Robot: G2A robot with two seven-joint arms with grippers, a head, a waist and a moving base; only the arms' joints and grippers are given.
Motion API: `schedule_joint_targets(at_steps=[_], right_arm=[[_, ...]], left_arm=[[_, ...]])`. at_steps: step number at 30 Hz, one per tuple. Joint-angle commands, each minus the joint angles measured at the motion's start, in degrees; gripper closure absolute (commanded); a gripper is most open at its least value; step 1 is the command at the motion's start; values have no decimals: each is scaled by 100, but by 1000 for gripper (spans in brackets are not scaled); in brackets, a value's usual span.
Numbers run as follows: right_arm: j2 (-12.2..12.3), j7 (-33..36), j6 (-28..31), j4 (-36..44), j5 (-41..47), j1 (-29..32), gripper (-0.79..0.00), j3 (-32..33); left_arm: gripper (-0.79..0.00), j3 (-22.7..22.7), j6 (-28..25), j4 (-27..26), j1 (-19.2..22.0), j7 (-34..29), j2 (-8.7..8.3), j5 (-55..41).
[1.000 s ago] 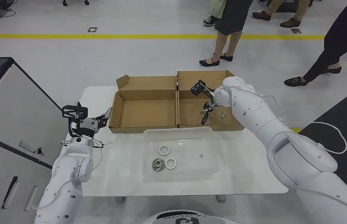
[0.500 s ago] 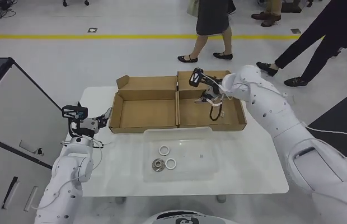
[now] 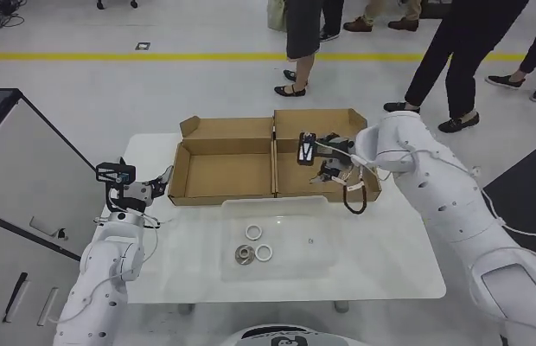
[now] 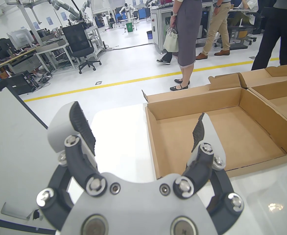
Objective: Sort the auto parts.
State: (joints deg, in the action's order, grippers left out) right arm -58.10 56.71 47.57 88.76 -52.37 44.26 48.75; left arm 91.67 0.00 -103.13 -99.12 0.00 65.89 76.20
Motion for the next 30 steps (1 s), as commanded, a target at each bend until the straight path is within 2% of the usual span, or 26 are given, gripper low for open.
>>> schedule_joint_targets(at_steps=[1, 9, 16, 30], right_arm=[[68, 195, -193, 116, 185, -184, -785, -378], [193, 985, -983, 497, 1313, -1235, -785, -1863], [184, 1319, -1318, 624, 1930, -1915, -785, -2781], [112, 1819, -1819, 802, 2018, -2028, -785, -3435]], left_arm=[[-785, 0, 0, 0, 0, 0, 0, 0], [-785, 0, 0, 0, 0, 0, 0, 0], [-785, 0, 0, 0, 0, 0, 0, 0], [-785, 0, 0, 0, 0, 0, 0, 0]])
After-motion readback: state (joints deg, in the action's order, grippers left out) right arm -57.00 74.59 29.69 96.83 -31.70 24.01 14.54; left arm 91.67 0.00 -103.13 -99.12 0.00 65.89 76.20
